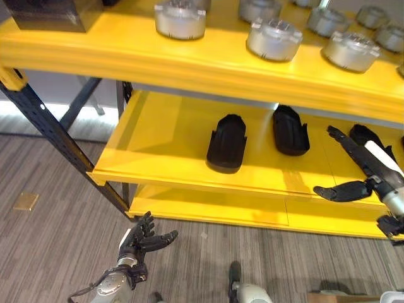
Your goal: Move parts from the plastic box to the shelf.
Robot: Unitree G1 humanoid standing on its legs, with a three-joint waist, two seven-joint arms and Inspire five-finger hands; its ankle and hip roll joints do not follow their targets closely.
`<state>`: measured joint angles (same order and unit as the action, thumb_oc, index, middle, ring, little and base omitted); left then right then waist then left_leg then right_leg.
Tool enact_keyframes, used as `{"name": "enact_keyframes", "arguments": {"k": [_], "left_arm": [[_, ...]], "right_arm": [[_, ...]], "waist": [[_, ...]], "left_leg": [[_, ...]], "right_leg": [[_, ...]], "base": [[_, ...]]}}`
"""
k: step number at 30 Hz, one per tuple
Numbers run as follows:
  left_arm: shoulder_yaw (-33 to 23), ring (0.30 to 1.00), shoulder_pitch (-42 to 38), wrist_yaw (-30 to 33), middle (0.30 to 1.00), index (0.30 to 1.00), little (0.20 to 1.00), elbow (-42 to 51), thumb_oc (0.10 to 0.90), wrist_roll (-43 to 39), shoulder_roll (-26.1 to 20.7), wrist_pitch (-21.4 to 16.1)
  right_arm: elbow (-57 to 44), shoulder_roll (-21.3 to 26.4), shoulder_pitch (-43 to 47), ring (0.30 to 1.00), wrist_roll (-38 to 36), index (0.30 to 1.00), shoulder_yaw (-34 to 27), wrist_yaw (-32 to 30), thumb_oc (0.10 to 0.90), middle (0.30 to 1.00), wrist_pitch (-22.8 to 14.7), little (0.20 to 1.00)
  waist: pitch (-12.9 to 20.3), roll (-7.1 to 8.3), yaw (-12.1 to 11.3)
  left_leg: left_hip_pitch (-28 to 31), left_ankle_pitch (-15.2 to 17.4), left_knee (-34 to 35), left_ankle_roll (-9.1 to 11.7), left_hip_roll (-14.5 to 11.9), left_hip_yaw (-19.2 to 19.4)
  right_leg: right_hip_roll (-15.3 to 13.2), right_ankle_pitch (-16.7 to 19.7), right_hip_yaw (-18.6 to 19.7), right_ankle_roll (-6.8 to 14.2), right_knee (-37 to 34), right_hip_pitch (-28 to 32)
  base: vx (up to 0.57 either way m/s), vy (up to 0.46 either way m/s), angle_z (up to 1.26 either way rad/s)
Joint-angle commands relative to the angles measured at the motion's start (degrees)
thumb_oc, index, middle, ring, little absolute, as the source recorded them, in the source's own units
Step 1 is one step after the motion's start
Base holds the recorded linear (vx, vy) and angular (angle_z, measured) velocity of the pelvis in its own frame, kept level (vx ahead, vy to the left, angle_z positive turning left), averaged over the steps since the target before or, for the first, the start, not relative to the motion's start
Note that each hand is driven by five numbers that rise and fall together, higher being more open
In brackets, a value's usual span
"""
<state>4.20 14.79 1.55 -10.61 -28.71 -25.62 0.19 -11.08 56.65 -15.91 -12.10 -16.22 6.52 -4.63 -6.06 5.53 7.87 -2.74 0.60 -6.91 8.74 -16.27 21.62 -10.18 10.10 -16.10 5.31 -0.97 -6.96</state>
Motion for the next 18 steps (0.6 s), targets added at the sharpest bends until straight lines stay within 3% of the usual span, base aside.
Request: {"name": "enact_keyframes", "arguments": {"k": [1,6,9,18], "left_arm": [[-3.2,1.0,-4.37,-0.99,1.0,1.0,1.0,7.9,0.9,2.21,-2.78,-7.54],[-4.17,1.0,-5.87,-0.56,1.0,1.0,1.0,11.74,0.9,3.57,-3.0,-9.36],[-5.96,1.0,-8.18,2.25,1.0,1.0,1.0,15.39,0.9,10.11,-4.18,-12.53],[-4.34,1.0,-15.42,9.65,1.0,1.0,1.0,15.4,0.9,26.34,-9.18,-15.46]], "right_arm": [[-3.86,2.61,5.58,1.0,-4.09,1.0,-7.19,-0.89,0.9,1.0,-5.48,1.0],[-5.19,-0.18,1.77,1.0,-4.7,1.0,-9.55,-0.15,0.9,1.0,-6.2,1.0],[-7.06,-3.79,-1.95,1.0,-5.82,1.0,-10.8,1.19,0.9,1.0,-7.3,1.0],[-7.3,-7.39,-5.82,1.0,-8.91,1.0,-11.78,1.87,0.9,1.0,-8.43,1.0]], "waist": [[1.55,-0.13,-0.92],[3.1,-0.66,-0.57],[4.29,-1.29,0.02],[5.51,-2.93,1.41]], "left_leg": [[2.96,-10.99,8.58,2.28,-3.81,0.28],[4.31,-11.64,10.57,2.35,-3.48,1.04],[4.56,-11.52,11.16,2.5,-3.36,1.38],[6.15,-11.76,11.29,2.96,-3.62,2.01]], "right_leg": [[-7.61,2.78,2.47,8.22,0.6,6.15],[-7.62,2.53,2.11,8.33,-0.17,7.08],[-7.48,2.04,1.69,8.38,-0.76,7.39],[-7.01,0.64,2.09,8.07,-0.59,8.32]], "base": [[0.0,0.0,0.0],[0.0,-0.009,0.03],[0.0,-0.021,0.04],[0.03,-0.02,0.0]]}}
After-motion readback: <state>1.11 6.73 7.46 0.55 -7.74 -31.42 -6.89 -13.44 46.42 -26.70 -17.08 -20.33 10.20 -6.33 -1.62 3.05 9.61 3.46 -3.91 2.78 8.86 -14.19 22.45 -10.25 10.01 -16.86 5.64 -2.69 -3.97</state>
